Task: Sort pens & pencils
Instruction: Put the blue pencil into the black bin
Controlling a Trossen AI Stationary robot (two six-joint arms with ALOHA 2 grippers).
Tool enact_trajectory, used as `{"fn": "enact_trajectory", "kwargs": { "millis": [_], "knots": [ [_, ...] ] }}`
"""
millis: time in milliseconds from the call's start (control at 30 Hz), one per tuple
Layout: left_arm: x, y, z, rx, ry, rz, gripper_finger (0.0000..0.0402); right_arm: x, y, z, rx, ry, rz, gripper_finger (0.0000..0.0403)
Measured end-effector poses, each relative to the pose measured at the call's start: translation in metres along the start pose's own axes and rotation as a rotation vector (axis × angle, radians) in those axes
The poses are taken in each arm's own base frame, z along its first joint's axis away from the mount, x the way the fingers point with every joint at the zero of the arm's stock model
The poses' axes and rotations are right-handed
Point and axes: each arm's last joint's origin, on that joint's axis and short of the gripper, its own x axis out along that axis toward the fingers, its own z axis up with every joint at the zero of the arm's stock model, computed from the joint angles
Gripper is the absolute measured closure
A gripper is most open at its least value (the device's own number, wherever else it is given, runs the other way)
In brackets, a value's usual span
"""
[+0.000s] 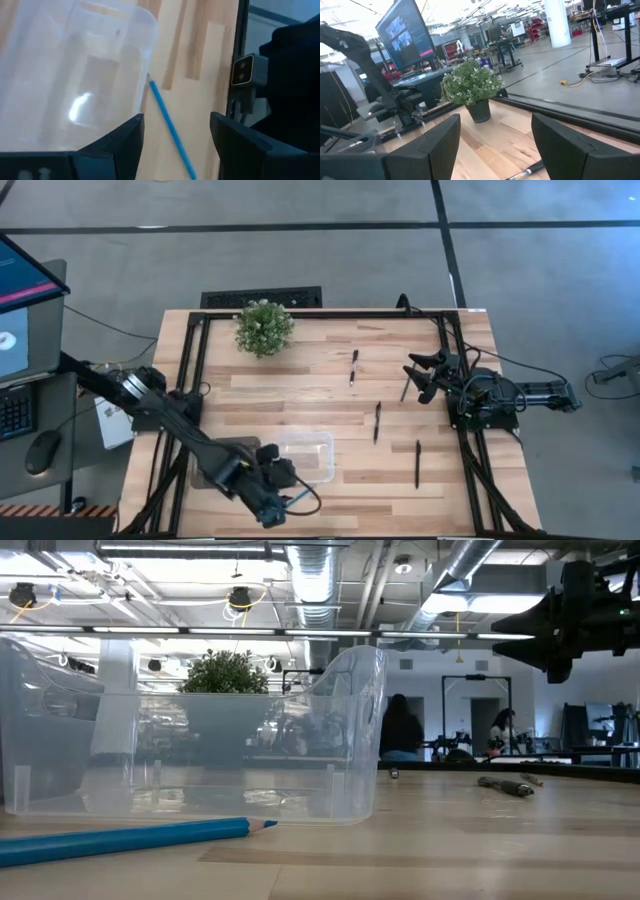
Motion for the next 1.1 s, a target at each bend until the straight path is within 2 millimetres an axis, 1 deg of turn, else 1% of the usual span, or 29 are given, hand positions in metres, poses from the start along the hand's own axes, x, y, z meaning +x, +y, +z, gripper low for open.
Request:
{"fn": "enact_trajectory", "kwargs": {
  "millis": [100, 233, 367, 433, 567, 667, 933, 1100],
  "knots": [
    [0.002, -0.007, 0.004, -0.065, -0.01, -0.022, 0.0184, 0.0, 0.0, 0.0, -0.06, 0.0, 0.001, 0.0135],
    [0.008, -0.011, -0.001, -0.189, 0.033, -0.028, 0.0184, 0.0, 0.0, 0.0, -0.092, 0.001, 0.001, 0.0135],
    [0.011, -0.01, -0.008, -0.307, 0.07, -0.028, 0.0184, 0.0, 0.0, 0.0, -0.093, 0.0, 0.002, 0.0135],
    [0.012, -0.009, -0.013, -0.334, 0.104, -0.017, 0.0184, 0.0, 0.0, 0.0, -0.093, 0.0, 0.002, 0.0135],
    [0.016, -0.018, -0.018, -0.33, 0.117, -0.051, 0.0184, 0.0, 0.0, 0.0, -0.094, 0.001, 0.002, 0.0135],
    [0.026, -0.022, -0.021, -0.37, 0.145, -0.06, 0.0184, 0.0, 0.0, 0.0, -0.094, 0.001, 0.002, 0.0135],
    [0.054, -0.022, -0.033, -0.453, 0.232, 0.017, 0.0184, 0.001, 0.0, -0.002, -0.103, 0.017, -0.001, 0.0135],
    [0.061, -0.023, -0.035, -0.524, 0.251, 0.031, 0.0184, 0.001, 0.0, -0.002, -0.104, 0.019, -0.001, 0.0135]
  ]
}}
